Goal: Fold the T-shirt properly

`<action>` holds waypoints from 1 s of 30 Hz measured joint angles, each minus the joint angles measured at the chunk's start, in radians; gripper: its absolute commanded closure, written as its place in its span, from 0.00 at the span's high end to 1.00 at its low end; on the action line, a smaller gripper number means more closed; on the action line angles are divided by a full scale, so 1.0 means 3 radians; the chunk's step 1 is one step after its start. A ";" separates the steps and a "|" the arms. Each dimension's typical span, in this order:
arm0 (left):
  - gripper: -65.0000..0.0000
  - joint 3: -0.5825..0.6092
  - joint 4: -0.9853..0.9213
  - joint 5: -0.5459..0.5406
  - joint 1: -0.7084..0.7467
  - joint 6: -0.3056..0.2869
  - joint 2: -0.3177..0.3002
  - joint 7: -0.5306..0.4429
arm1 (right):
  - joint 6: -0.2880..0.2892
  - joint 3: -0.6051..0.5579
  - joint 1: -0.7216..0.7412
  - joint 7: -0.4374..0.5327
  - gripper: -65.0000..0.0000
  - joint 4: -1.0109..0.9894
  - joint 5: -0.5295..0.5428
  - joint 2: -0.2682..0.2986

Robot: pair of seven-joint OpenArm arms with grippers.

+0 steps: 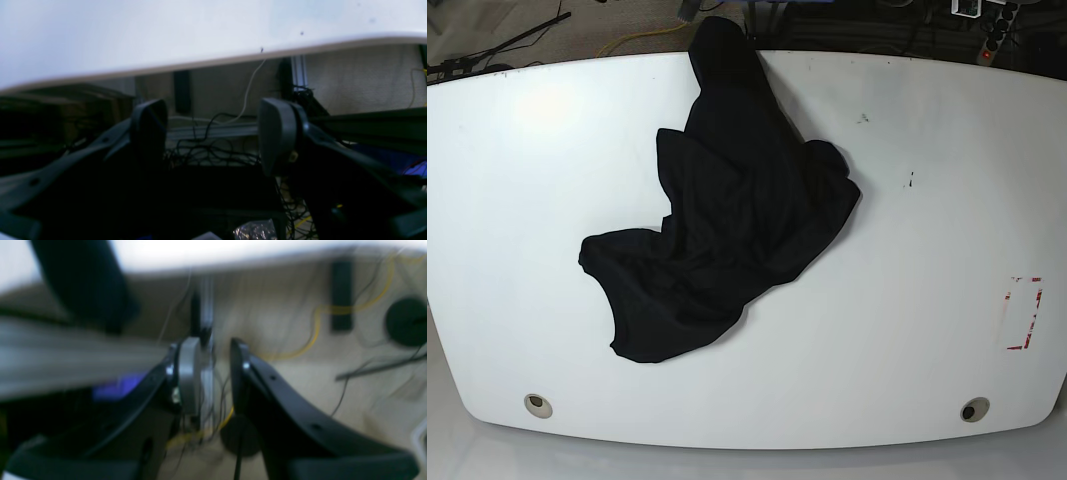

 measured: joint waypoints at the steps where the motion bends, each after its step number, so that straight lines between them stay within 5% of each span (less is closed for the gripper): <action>1: 0.60 -0.0001 0.0003 0.0000 0.0006 0.0003 0.0010 0.0004 | 0.0010 0.0057 0.0022 0.0019 0.22 0.0033 0.0053 0.0001; 12: 0.61 0.0003 -0.0006 0.0001 -0.0595 -0.0001 0.0019 0.0080 | 0.0013 0.0295 0.0599 -0.0028 0.25 0.0170 0.0348 0.0020; 18: 0.61 -0.0008 -0.0009 0.0014 -0.0856 0.0000 0.0017 0.0053 | 0.0008 0.0294 0.0888 -0.0085 0.59 0.0219 0.0359 0.0018; 20: 0.61 -0.0011 -0.0009 0.0014 -0.0862 0.0003 0.0019 0.0069 | 0.0009 0.0296 0.1005 -0.0229 0.66 0.0225 0.0356 0.0018; 27: 0.61 -0.0025 -0.0010 0.0015 -0.0916 0.0003 0.0019 0.0067 | 0.0041 0.0472 0.1729 -0.0891 0.66 0.0212 0.0331 0.0023; 30: 0.61 -0.0025 -0.0011 0.0011 -0.0902 0.0001 0.0037 0.0079 | 0.0300 0.0509 0.2111 -0.1315 0.66 0.0201 0.0320 0.0047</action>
